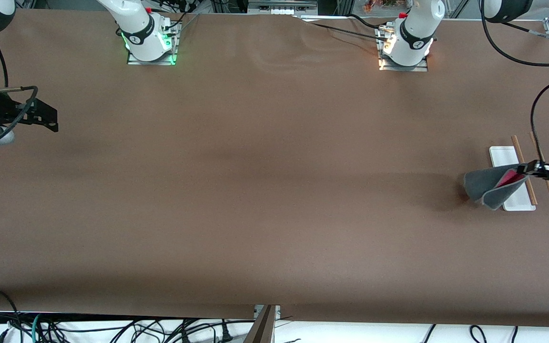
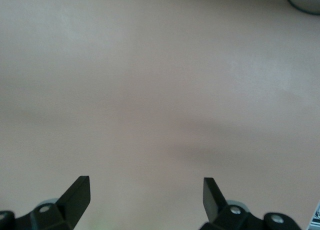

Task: Pass towel and hang on rack
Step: 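Carry the towel with the left gripper and drape it over the rack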

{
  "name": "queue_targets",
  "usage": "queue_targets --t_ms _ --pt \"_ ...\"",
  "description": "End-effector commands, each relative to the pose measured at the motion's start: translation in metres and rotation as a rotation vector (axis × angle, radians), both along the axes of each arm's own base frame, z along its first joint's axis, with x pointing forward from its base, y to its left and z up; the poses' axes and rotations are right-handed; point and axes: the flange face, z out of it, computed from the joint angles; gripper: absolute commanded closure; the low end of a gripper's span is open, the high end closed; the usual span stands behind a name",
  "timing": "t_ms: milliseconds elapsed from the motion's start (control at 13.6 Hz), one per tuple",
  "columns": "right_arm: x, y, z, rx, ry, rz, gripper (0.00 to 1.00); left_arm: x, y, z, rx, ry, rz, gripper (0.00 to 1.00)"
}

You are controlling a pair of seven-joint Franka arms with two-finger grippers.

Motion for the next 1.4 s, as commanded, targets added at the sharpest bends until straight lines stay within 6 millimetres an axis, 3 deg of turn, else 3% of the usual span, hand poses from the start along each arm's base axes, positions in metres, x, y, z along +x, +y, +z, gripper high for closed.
queue_targets --t_ms 0,294,588,956,1324 --pt "-0.016 -0.009 0.002 -0.004 0.04 0.0 0.0 -0.011 0.034 0.01 0.05 -0.017 -0.057 1.0" --pt "-0.016 -0.007 0.002 0.017 0.039 -0.086 0.0 -0.02 0.095 0.006 0.099 -0.083 -0.135 1.0" --pt "-0.013 -0.007 0.001 0.02 0.038 -0.085 0.0 -0.032 0.154 -0.019 0.106 -0.154 -0.2 1.0" --pt "-0.01 -0.01 -0.004 0.019 0.04 -0.086 0.0 -0.048 0.2 -0.058 0.136 -0.202 -0.201 1.0" --pt "-0.009 -0.009 -0.003 0.019 0.037 -0.084 0.0 -0.052 0.213 -0.1 0.119 -0.192 -0.188 1.0"
